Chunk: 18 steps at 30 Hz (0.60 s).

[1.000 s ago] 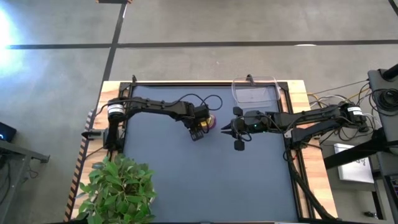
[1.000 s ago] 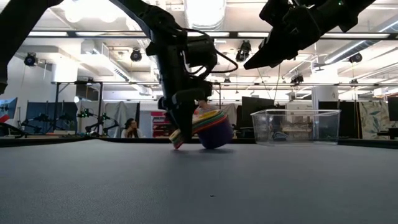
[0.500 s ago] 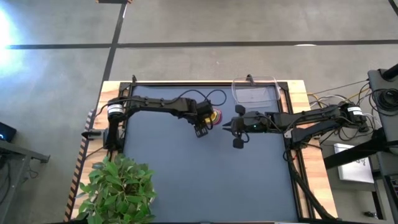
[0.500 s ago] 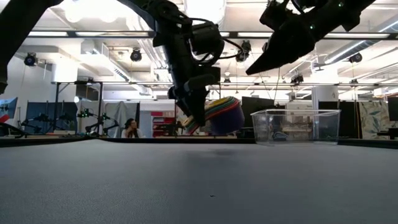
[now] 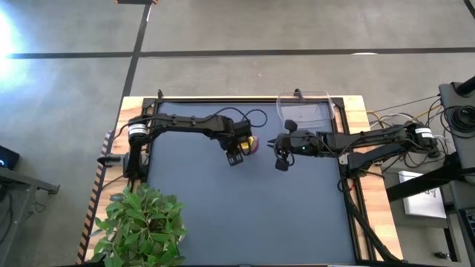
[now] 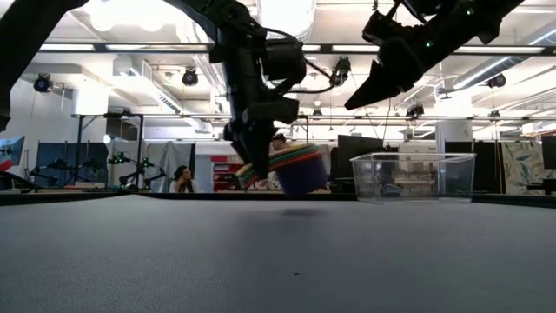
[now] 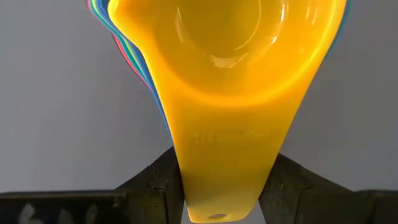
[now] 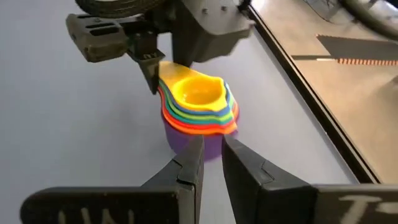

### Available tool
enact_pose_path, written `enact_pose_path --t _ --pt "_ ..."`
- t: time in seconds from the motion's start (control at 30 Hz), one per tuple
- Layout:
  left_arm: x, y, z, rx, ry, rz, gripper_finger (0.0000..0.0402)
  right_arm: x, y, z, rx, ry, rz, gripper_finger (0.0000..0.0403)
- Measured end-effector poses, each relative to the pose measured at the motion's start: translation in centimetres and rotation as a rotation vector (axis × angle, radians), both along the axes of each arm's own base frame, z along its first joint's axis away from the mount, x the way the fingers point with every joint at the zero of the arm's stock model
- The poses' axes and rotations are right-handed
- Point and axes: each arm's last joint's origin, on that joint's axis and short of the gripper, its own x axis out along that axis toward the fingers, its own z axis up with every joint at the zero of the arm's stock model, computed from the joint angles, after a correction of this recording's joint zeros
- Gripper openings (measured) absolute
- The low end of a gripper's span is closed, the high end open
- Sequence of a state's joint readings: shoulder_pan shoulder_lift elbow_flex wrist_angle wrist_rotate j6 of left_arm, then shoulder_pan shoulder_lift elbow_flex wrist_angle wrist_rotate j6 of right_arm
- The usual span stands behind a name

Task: Nest measuring cups in basket
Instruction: Adjust the stacked measuring cups on the table

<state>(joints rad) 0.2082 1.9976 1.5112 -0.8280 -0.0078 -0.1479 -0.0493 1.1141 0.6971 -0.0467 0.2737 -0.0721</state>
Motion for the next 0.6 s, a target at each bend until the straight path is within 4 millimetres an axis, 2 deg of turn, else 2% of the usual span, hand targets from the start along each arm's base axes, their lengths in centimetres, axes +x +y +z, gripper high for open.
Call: enact_pose_path --t 0.33,0.6 --pt "-0.87 -0.12 -0.14 -0.088 0.074 0.010 0.0138 -0.32 -1.10 -0.57 0.038 0.003 -0.068 0.0047" --pt "-0.89 -0.09 -0.07 -0.093 0.071 0.009 0.0274 -0.44 -1.10 -0.91 0.040 0.013 -0.067 0.0047"
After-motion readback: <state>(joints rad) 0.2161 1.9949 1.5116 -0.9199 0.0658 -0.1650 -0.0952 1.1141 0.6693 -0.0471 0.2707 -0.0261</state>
